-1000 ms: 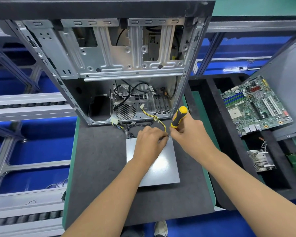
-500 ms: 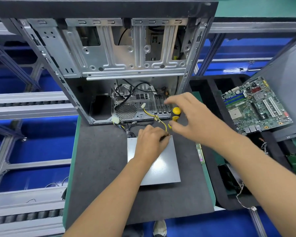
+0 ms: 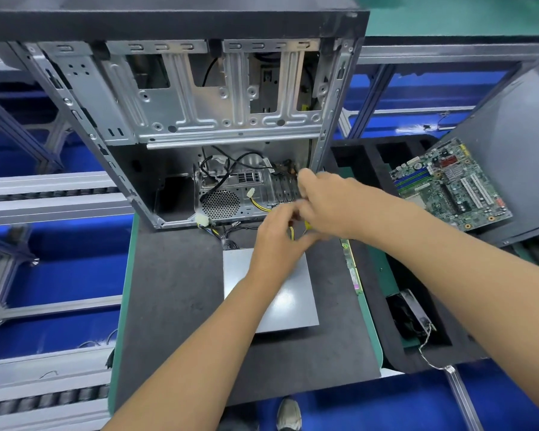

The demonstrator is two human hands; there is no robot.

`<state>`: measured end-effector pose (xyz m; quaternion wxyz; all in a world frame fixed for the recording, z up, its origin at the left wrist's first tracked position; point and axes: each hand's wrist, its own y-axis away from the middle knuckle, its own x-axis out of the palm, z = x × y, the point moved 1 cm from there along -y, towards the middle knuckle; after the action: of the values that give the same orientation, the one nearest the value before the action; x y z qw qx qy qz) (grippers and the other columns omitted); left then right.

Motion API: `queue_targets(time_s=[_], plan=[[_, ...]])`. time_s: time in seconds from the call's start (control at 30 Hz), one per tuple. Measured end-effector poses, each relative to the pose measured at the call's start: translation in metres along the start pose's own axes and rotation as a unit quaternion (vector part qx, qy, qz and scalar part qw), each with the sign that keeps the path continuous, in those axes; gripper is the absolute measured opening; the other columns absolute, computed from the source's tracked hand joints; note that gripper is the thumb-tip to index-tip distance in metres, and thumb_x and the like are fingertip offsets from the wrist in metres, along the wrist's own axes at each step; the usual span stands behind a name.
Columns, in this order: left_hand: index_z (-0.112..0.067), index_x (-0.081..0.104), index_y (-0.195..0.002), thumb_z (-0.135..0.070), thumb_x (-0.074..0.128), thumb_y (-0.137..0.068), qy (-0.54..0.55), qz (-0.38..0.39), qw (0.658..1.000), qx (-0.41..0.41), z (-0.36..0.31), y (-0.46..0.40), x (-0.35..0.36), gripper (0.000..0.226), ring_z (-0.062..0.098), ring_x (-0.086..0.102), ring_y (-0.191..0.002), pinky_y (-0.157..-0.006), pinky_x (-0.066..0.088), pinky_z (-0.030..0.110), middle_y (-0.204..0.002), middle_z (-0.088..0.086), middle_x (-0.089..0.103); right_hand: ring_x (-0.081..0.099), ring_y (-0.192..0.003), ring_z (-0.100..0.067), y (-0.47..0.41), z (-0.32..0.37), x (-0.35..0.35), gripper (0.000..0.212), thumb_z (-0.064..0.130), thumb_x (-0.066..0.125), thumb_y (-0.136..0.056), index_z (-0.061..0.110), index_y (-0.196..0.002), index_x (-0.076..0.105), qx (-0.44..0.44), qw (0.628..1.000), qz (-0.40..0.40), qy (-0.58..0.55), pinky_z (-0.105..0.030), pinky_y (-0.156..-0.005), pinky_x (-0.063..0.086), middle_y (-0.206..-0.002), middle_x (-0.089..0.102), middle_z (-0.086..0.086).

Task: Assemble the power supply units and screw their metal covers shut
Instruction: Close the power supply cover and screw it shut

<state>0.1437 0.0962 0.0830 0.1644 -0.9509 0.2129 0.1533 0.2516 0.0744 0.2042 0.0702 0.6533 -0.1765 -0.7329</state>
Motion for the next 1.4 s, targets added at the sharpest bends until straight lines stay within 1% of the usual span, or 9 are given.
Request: queue_targets(time_s=[0.17,0.4,0.53,0.7,0.8,0.93,1.1,1.2,1.4], plan=[[-0.02,0.057,-0.085,-0.005,0.075,-0.081,0.031,0.037,0.998,-0.037,-0.005,-0.01,-0.01,0.024,0.013,0.052,-0.07,-0.065,0.042,0.017,-0.078,0.003,0.063,0.055,-0.092,-0.028,0.003,-0.002,-0.019,0.02,0.018,0.056,-0.095,0.018,-0.115,0.053,-0.048,0.999,0.01,-0.014,-0.045,-0.085,0.049,-0.119,0.039,-0.007],[-0.019,0.06,-0.084,-0.005,0.084,-0.069,0.134,0.04,0.986,-0.093,-0.012,-0.013,-0.013,0.032,0.018,0.055,-0.072,-0.069,0.05,0.039,-0.083,0.014,0.063,0.039,-0.076,-0.029,0.003,0.008,-0.007,0.027,0.039,0.043,-0.103,0.016,-0.089,0.045,0.015,0.989,-0.084,0.123,-0.038,-0.066,0.034,-0.073,0.033,-0.003],[-0.022,0.057,-0.077,-0.015,0.068,-0.068,0.12,0.077,0.986,-0.085,-0.01,-0.016,-0.017,0.016,0.009,0.047,-0.059,-0.057,0.042,0.026,-0.065,-0.011,0.056,0.05,-0.091,-0.027,0.004,0.006,-0.013,0.028,0.033,0.057,-0.095,0.019,-0.118,0.049,-0.077,0.996,-0.008,0.041,-0.039,-0.074,0.04,-0.107,0.045,-0.002],[-0.036,0.062,-0.075,-0.019,0.08,-0.063,0.179,0.071,0.977,-0.09,-0.015,-0.013,-0.013,0.027,0.02,0.051,-0.066,-0.064,0.046,0.034,-0.07,-0.008,0.061,0.047,-0.08,-0.029,0.007,0.01,-0.009,0.017,0.013,0.046,-0.099,0.01,-0.112,0.057,-0.04,0.982,-0.078,0.165,-0.036,-0.065,0.035,-0.076,0.033,-0.002],[-0.028,0.06,-0.088,-0.014,0.072,-0.064,0.154,0.047,0.981,-0.107,-0.015,-0.014,-0.012,0.03,0.019,0.052,-0.07,-0.062,0.047,0.037,-0.077,0.002,0.06,0.046,-0.084,-0.031,0.011,0.008,-0.005,0.028,0.035,0.053,-0.098,0.015,-0.117,0.049,-0.061,0.996,-0.054,0.047,-0.041,-0.07,0.04,-0.092,0.039,-0.005],[-0.019,0.057,-0.108,0.0,0.067,-0.078,0.159,0.108,0.977,-0.091,-0.007,-0.015,-0.021,0.037,0.02,0.05,-0.071,-0.065,0.045,0.035,-0.08,0.016,0.062,0.055,-0.097,-0.035,0.008,0.004,-0.01,0.022,0.029,0.055,-0.097,0.016,-0.115,0.049,-0.099,0.994,-0.042,0.032,-0.044,-0.08,0.047,-0.101,0.047,-0.005],[-0.025,0.057,-0.112,0.0,0.08,-0.075,0.157,0.038,0.981,-0.104,-0.012,-0.015,-0.012,0.05,0.025,0.058,-0.073,-0.067,0.053,0.04,-0.09,0.008,0.064,0.043,-0.077,-0.031,0.006,0.004,-0.008,0.039,0.052,0.047,-0.098,0.015,-0.109,0.052,-0.028,0.99,-0.091,0.105,-0.039,-0.065,0.035,-0.079,0.037,-0.004],[-0.029,0.054,-0.103,0.002,0.069,-0.077,0.142,0.056,0.984,-0.088,-0.007,-0.016,-0.016,0.043,0.017,0.055,-0.07,-0.068,0.051,0.04,-0.077,-0.002,0.06,0.052,-0.089,-0.032,0.009,0.002,-0.007,0.028,0.035,0.055,-0.097,0.018,-0.12,0.051,-0.1,0.992,-0.068,0.032,-0.041,-0.073,0.043,-0.108,0.047,-0.005],[-0.026,0.058,-0.104,-0.014,0.077,-0.066,0.16,0.058,0.979,-0.114,-0.013,-0.014,-0.006,0.044,0.014,0.057,-0.071,-0.062,0.048,0.031,-0.082,-0.005,0.064,0.042,-0.074,-0.028,0.008,0.002,-0.003,0.021,0.032,0.053,-0.098,0.014,-0.109,0.055,-0.025,0.987,-0.116,0.112,-0.039,-0.062,0.036,-0.079,0.033,-0.004]])
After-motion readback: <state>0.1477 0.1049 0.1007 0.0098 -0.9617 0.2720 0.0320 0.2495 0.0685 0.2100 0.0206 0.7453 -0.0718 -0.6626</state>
